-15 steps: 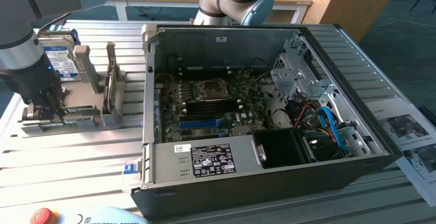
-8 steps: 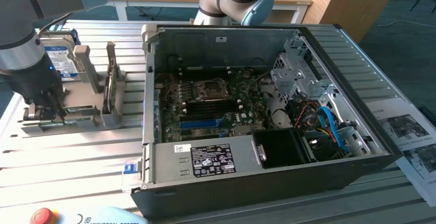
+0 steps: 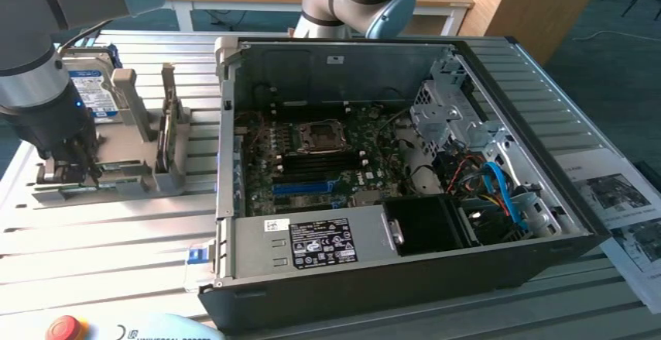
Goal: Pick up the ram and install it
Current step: 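Pick up the ram and move it above insertion slot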
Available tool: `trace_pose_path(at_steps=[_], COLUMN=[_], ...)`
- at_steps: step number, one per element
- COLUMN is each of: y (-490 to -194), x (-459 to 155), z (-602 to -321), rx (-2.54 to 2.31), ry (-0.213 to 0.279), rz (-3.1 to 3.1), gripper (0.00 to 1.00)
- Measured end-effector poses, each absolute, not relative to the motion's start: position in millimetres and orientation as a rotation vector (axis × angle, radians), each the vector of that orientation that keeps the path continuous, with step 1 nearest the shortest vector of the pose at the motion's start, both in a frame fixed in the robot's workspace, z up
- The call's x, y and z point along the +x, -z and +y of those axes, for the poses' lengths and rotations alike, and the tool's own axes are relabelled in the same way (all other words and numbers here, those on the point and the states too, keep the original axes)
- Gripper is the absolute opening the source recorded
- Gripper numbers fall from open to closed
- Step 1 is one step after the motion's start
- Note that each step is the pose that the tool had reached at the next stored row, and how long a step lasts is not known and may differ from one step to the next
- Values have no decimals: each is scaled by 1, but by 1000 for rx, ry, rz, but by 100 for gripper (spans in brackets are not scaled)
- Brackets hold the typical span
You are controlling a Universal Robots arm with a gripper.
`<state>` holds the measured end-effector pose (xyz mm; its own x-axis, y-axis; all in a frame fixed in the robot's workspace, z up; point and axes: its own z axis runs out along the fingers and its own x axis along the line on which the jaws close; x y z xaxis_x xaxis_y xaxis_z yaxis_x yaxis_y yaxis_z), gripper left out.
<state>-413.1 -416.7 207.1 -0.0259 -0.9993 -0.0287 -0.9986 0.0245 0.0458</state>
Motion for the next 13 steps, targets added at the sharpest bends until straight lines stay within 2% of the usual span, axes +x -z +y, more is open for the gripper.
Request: trace_pose_path(at_steps=[13], y=[-207], x=[-409], z=[-417], rx=[2186], ry=[83], rz=[-2238], gripper=[21])
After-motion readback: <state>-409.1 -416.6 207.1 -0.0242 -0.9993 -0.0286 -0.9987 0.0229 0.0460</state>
